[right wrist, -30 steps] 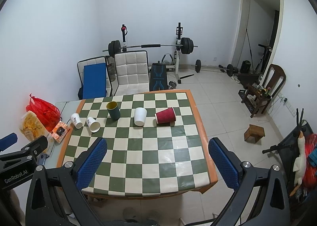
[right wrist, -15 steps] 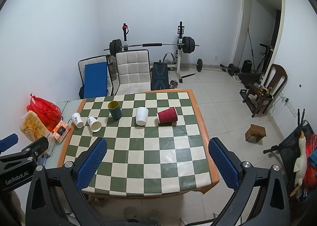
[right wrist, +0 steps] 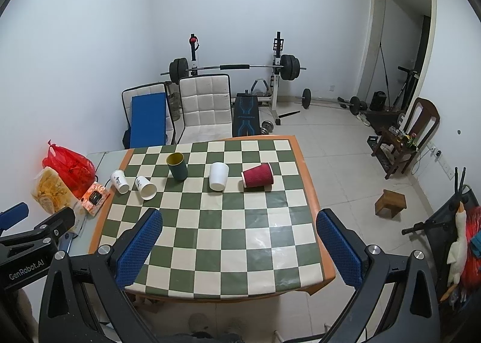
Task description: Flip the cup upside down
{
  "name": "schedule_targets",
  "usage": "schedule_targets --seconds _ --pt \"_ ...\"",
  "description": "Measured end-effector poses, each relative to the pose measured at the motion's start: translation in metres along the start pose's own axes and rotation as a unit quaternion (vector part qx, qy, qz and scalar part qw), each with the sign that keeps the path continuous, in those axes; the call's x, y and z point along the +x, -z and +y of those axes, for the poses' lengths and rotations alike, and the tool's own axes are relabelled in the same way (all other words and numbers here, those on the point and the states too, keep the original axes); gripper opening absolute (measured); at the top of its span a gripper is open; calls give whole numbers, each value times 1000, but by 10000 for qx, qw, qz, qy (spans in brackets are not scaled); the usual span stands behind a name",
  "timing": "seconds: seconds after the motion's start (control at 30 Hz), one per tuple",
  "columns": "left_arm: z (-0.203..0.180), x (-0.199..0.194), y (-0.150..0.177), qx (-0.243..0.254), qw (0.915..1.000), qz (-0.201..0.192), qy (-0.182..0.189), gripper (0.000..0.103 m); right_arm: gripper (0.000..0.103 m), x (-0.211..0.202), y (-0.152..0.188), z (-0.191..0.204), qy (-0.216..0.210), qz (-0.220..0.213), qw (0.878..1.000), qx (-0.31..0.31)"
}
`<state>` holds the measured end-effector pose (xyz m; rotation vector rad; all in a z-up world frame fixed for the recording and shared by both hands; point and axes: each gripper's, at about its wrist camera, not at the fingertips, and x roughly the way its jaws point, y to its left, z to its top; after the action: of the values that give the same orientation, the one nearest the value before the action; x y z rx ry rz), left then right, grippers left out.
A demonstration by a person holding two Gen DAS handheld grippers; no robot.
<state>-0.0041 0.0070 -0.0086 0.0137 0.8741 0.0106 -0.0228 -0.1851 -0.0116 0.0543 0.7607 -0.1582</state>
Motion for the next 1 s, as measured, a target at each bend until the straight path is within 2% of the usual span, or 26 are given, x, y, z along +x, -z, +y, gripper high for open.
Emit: schedule_targets --seconds 1.0 --pt "-1 1 -8 22 10000 55 -11 103 103 10 -6 3 -71 53 10000 25"
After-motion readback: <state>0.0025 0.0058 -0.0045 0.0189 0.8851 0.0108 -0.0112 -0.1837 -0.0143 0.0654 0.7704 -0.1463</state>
